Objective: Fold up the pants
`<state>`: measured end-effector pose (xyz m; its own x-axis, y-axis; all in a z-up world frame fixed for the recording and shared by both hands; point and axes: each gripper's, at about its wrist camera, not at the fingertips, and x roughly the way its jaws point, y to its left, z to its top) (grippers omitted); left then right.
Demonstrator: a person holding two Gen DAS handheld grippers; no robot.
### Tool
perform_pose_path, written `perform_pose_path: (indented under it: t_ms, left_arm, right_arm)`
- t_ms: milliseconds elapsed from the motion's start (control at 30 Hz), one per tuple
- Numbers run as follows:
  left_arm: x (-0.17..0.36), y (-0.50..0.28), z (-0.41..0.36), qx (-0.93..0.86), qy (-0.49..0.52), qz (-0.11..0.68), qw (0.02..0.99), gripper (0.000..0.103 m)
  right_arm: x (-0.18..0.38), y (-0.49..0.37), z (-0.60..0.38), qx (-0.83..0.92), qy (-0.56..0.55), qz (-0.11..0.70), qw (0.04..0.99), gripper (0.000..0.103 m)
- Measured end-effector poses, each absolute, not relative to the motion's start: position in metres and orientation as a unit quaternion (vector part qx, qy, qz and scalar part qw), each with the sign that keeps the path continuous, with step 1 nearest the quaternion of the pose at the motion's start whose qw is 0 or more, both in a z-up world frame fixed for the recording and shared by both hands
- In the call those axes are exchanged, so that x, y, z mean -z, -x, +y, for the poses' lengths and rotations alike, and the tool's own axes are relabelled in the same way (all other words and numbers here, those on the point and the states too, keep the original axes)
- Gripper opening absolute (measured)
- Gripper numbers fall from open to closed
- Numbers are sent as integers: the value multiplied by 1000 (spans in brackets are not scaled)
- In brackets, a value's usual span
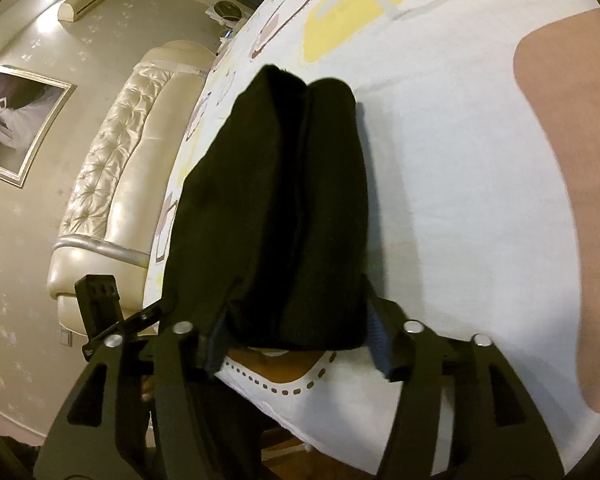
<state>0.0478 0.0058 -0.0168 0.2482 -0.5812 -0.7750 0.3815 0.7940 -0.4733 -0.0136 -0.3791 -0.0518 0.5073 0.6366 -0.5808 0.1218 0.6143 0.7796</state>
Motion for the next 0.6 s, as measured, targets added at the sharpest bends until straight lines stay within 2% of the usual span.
perform_pose_path:
  t_ms: [67, 133, 533, 600]
  left_arm:
    - [10, -49, 15, 314, 93, 517, 791, 79]
    - [10, -59, 21, 325, 98, 514, 788, 81]
    - [46, -160, -11, 349, 153, 548, 745, 82]
    - [48, -166, -17, 353, 155, 548, 743, 85]
  right_arm:
    - [46, 12, -386, -161, -403, 458, 776, 69]
    - [41, 5, -395, -160, -403, 446, 783, 70]
    - [62, -81, -410, -170, -437, 434, 770, 72]
    - [65, -90, -406, -173, -434, 437, 768, 73]
